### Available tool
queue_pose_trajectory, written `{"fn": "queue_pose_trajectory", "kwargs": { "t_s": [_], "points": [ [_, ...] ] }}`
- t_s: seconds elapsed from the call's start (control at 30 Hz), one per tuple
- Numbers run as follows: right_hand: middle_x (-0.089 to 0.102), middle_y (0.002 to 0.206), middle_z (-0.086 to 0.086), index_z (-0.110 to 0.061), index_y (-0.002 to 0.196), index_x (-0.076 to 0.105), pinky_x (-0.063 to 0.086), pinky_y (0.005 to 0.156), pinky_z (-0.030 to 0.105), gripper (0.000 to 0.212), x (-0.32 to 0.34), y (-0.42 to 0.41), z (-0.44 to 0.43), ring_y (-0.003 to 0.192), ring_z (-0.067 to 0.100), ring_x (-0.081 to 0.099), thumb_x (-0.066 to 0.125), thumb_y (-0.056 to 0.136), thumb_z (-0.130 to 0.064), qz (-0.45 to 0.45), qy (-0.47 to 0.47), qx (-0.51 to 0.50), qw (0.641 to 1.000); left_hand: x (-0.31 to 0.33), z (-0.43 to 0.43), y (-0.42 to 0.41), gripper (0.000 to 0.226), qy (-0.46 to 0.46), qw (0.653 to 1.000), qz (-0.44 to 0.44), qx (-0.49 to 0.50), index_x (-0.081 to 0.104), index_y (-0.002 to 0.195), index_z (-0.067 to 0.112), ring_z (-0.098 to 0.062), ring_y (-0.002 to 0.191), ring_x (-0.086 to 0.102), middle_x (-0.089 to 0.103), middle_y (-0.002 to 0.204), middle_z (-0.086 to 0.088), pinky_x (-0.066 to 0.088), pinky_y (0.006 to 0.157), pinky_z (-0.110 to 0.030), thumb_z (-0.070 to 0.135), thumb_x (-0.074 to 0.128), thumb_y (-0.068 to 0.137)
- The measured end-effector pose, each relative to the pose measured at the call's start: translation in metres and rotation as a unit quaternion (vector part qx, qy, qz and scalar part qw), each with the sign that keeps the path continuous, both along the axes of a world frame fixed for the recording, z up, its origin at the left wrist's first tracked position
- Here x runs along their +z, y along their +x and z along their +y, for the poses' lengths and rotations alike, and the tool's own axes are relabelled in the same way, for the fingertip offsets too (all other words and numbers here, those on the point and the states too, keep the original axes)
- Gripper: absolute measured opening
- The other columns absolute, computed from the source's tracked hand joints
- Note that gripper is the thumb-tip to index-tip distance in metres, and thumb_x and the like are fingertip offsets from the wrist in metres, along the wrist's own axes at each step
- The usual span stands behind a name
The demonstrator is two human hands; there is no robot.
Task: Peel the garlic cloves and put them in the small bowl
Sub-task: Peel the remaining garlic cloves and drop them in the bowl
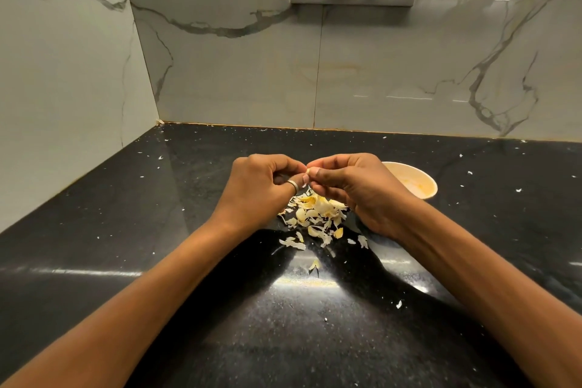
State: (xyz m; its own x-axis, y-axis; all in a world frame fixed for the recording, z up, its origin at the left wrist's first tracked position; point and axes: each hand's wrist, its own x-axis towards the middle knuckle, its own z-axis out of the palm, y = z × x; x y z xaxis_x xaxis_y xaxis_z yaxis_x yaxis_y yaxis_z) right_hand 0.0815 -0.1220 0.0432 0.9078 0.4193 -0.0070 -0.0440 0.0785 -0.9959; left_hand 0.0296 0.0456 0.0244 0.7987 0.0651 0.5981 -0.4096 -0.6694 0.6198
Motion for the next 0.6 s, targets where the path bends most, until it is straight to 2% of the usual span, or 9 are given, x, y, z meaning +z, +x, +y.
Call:
{"fn": "queue_pose_trajectory", "kwargs": {
  "t_s": [0.1, 0.17, 0.2, 0.3, 0.4, 0.47, 0.6],
  "points": [
    [0.072, 0.085, 0.014, 0.003, 0.096, 0.073, 0.059, 0.07, 0.021, 0.009, -0.0029, 0.0003, 0.0017, 0.073, 0.014, 0.069, 0.065, 0.091, 0.005, -0.027, -0.028, 0.002, 0.999, -0.0015, -0.0006, 0.0008, 0.008, 0.046, 0.998, -0.026, 0.031, 0.079, 0.096, 0.014, 0.017, 0.059, 0.055, 0.054, 0.063, 0.027, 0.036, 0.056, 0.001, 0.016, 0.076, 0.088],
    [0.071, 0.086, 0.014, 0.003, 0.097, 0.072, 0.059, 0.07, 0.021, 0.008, -0.0046, 0.0002, 0.0022, 0.074, 0.014, 0.068, 0.066, 0.092, 0.003, -0.036, -0.036, -0.001, 0.999, -0.0031, -0.0003, 0.0021, 0.007, 0.058, 0.997, -0.027, 0.051, 0.078, 0.094, 0.017, 0.014, 0.059, 0.054, 0.05, 0.06, 0.026, 0.035, 0.056, -0.002, 0.019, 0.074, 0.09],
    [0.071, 0.086, 0.014, 0.003, 0.097, 0.072, 0.059, 0.07, 0.021, 0.007, -0.0055, 0.0003, 0.0023, 0.074, 0.014, 0.068, 0.066, 0.093, 0.002, -0.038, -0.037, -0.002, 0.999, -0.0046, 0.0, 0.0027, 0.006, 0.064, 0.996, -0.023, 0.06, 0.077, 0.094, 0.019, 0.01, 0.058, 0.055, 0.052, 0.06, 0.024, 0.037, 0.057, -0.005, 0.022, 0.073, 0.091],
    [0.071, 0.087, 0.017, 0.004, 0.095, 0.071, 0.06, 0.071, 0.022, 0.006, -0.007, -0.0007, 0.0029, 0.075, 0.016, 0.069, 0.067, 0.093, 0.001, -0.041, -0.041, -0.002, 0.998, -0.0083, -0.0002, 0.0046, 0.007, 0.075, 0.994, -0.001, 0.075, 0.074, 0.095, 0.023, -0.001, 0.063, 0.059, 0.062, 0.07, 0.017, 0.052, 0.061, -0.028, 0.027, 0.069, 0.092],
    [0.072, 0.091, 0.019, 0.004, 0.095, 0.071, 0.06, 0.072, 0.024, 0.006, -0.0065, -0.0019, 0.0038, 0.078, 0.019, 0.07, 0.067, 0.092, 0.001, -0.043, -0.044, -0.001, 0.998, -0.0082, -0.0023, 0.0044, 0.009, 0.072, 0.994, 0.019, 0.086, 0.074, 0.095, 0.024, -0.006, 0.064, 0.061, 0.065, 0.072, 0.014, 0.056, 0.063, -0.034, 0.028, 0.067, 0.091],
    [0.073, 0.094, 0.021, 0.003, 0.096, 0.071, 0.061, 0.076, 0.027, 0.007, -0.0058, -0.0022, 0.0038, 0.082, 0.022, 0.072, 0.067, 0.091, 0.005, -0.042, -0.045, -0.003, 0.998, -0.0069, -0.0042, 0.0035, 0.007, 0.03, 0.995, 0.049, 0.084, 0.074, 0.093, 0.022, -0.007, 0.063, 0.065, 0.068, 0.073, 0.011, 0.058, 0.062, -0.033, 0.024, 0.067, 0.091],
    [0.073, 0.099, 0.024, 0.001, 0.098, 0.069, 0.062, 0.082, 0.032, 0.014, -0.0049, -0.0033, 0.0034, 0.088, 0.026, 0.074, 0.066, 0.088, 0.01, -0.047, -0.046, -0.012, 0.998, -0.0041, -0.0075, 0.0018, 0.011, -0.122, 0.983, 0.127, 0.048, 0.072, 0.086, 0.018, -0.013, 0.063, 0.07, 0.07, 0.073, 0.0, 0.061, 0.052, -0.032, 0.012, 0.066, 0.092]
  ]
}}
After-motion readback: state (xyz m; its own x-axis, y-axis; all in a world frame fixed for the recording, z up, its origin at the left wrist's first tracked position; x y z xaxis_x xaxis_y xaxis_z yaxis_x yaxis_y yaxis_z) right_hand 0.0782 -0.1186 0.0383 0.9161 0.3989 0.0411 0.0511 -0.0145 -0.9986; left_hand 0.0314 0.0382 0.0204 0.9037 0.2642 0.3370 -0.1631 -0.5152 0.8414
